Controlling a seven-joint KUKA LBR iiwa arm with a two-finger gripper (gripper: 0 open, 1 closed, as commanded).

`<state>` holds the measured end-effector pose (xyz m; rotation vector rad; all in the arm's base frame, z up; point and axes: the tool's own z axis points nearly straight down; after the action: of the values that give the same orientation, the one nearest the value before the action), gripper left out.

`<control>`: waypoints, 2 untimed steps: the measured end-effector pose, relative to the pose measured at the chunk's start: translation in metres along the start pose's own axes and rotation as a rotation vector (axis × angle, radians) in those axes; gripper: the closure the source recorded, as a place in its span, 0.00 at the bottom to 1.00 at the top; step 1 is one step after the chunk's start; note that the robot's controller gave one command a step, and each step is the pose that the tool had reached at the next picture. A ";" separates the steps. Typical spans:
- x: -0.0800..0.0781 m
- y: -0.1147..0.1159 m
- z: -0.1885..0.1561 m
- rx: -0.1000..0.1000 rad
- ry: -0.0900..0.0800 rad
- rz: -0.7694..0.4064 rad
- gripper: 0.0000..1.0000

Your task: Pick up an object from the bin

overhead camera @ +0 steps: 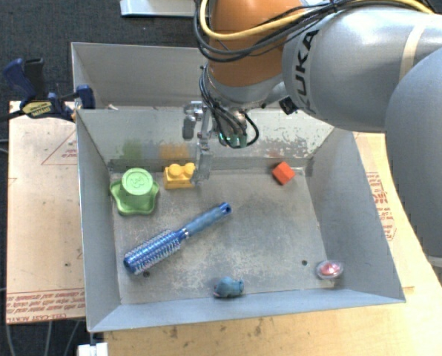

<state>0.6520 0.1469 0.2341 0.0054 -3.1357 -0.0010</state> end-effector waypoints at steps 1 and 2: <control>0.050 -0.013 0.165 0.000 -0.001 -0.345 0.00; 0.071 0.067 0.133 -0.003 -0.011 -0.481 0.00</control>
Offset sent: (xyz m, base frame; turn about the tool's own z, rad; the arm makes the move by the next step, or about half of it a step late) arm -0.0500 -0.0138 -0.1641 -0.3460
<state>0.5800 0.2142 0.1015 0.7551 -3.0546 -0.0080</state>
